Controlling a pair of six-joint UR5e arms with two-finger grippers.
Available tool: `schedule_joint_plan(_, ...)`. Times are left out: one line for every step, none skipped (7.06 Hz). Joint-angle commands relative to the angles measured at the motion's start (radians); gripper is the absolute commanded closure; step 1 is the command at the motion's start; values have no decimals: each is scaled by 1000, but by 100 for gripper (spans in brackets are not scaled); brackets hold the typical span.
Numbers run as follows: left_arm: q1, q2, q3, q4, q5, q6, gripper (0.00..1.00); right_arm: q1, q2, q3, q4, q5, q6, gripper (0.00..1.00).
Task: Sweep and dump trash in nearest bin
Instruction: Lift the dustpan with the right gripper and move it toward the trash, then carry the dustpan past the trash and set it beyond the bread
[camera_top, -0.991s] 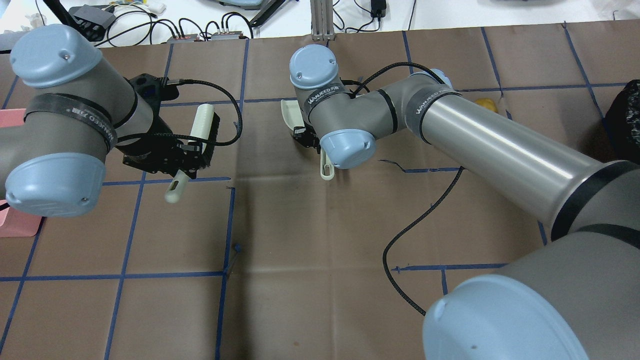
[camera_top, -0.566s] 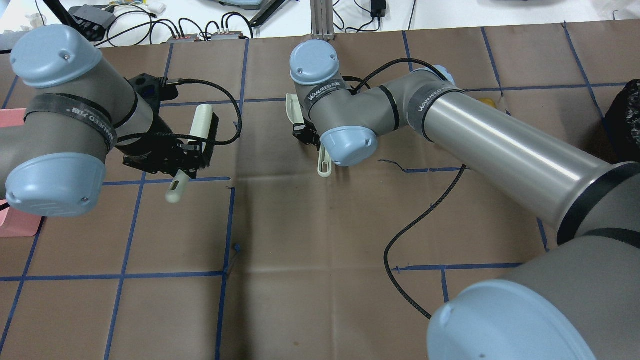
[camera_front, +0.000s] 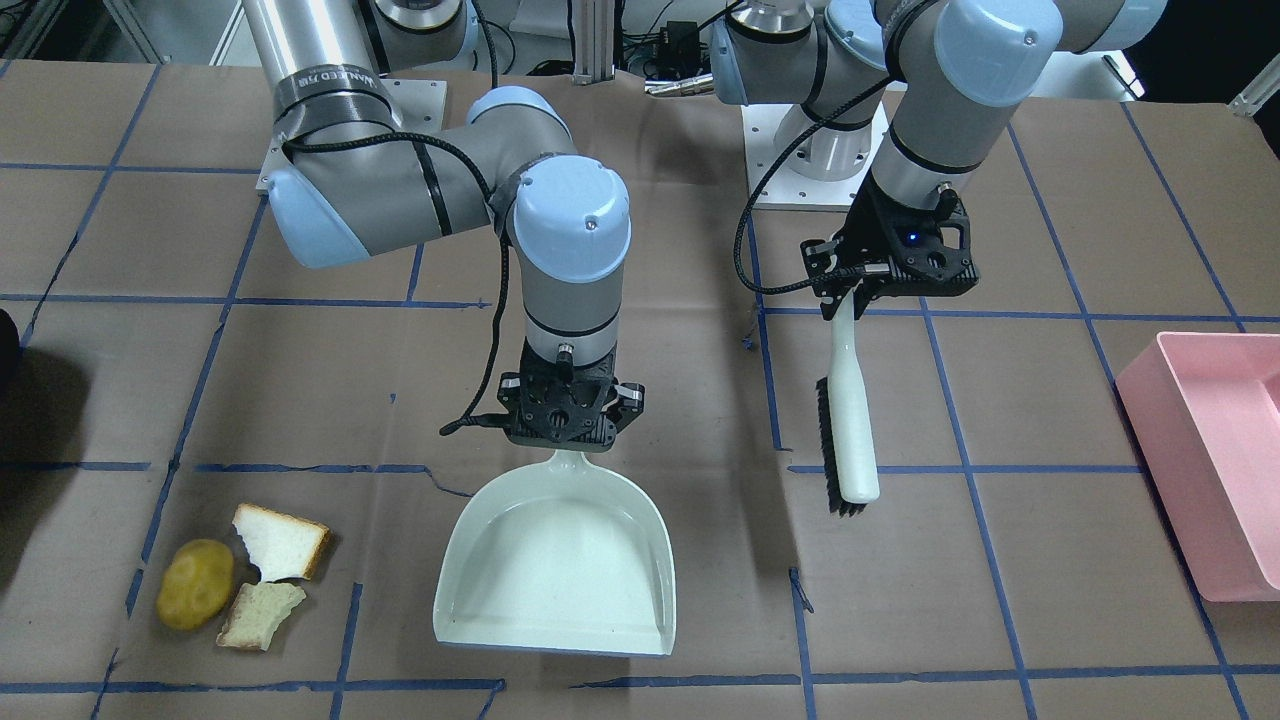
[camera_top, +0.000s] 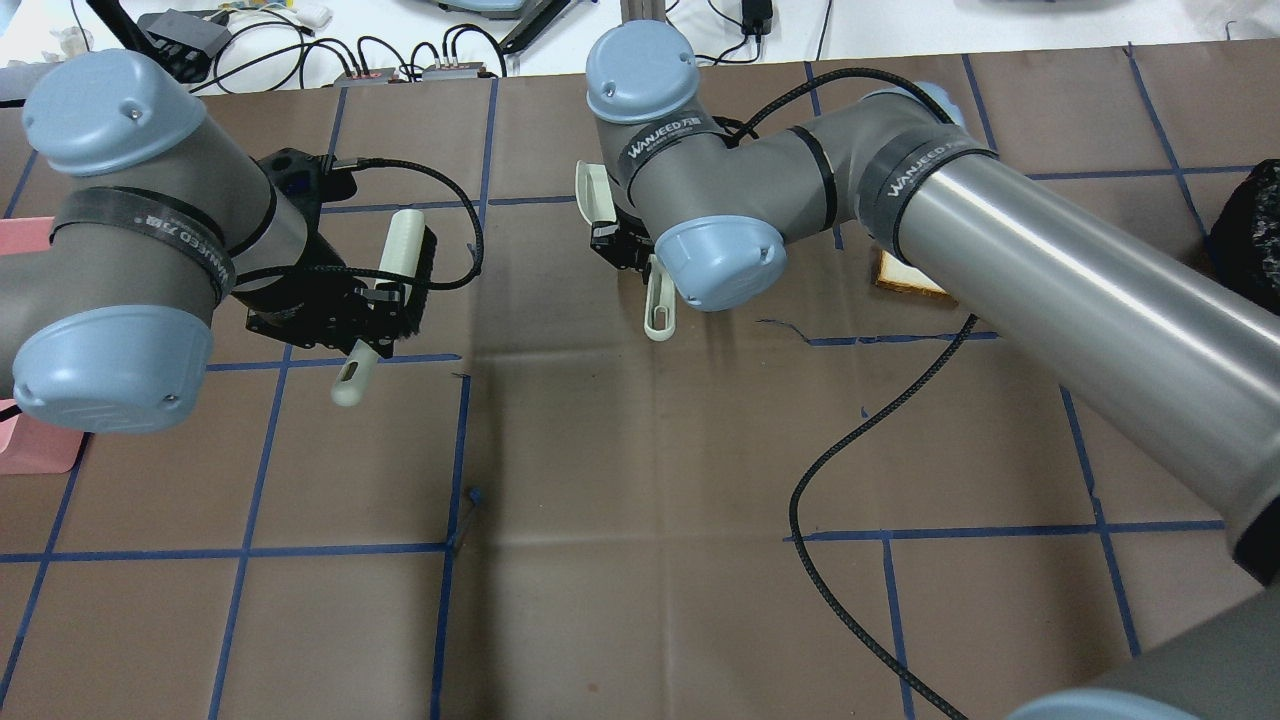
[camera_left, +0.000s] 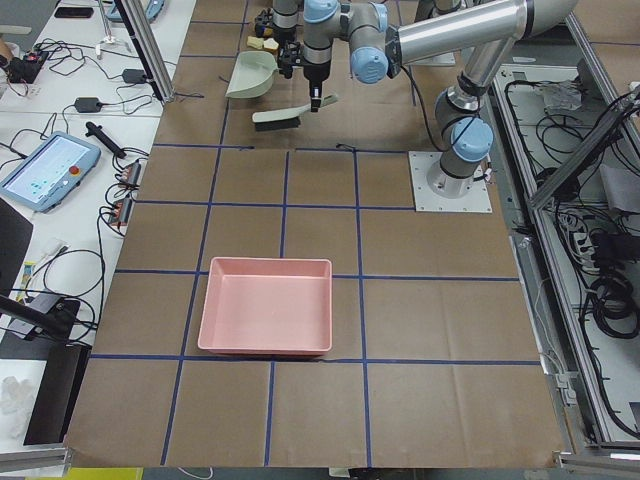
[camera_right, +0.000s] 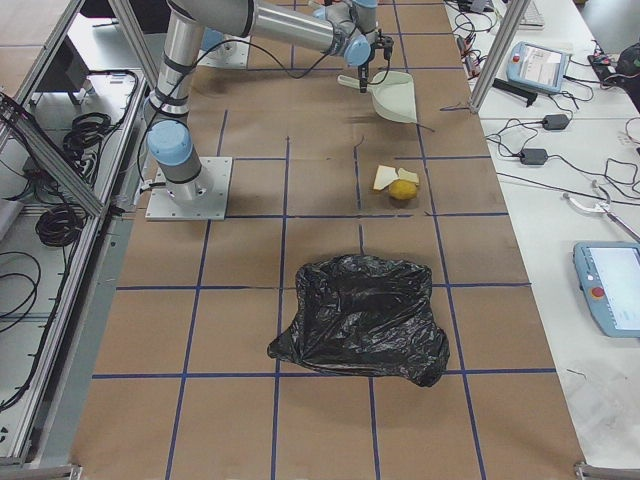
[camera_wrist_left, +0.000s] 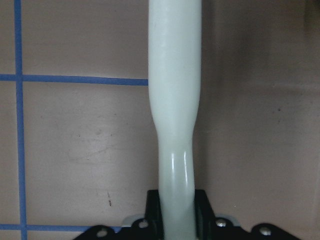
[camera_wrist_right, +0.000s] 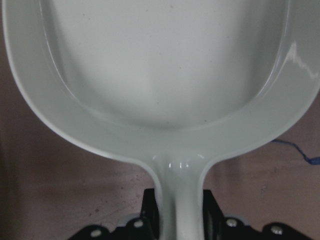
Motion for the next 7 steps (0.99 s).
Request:
schedule_joint_plan(0, 0, 0, 0, -2, 12, 100, -15, -50, 0, 55, -3, -11, 93)
schedule_joint_plan(-2, -2, 2, 5, -3, 15, 100, -21, -65, 3, 55, -10, -21, 93)
schedule_joint_plan(-2, 0, 2, 16, -3, 15, 100, -38, -83, 9, 85, -15, -90, 93)
schedule_joint_plan(-3, -2, 0, 41, -3, 12, 100, -81, -112, 12, 104, -10, -157, 93)
schedule_joint_plan(-3, -2, -1, 43, -3, 3, 100, -122, -140, 15, 142, -7, -237, 94)
schedule_joint_plan(-5, -2, -2, 43, -2, 0, 100, -162, -169, 15, 186, -13, -350, 95)
schedule_joint_plan(-3, -2, -2, 43, -2, 4, 100, -212, -192, 18, 223, -13, -464, 96)
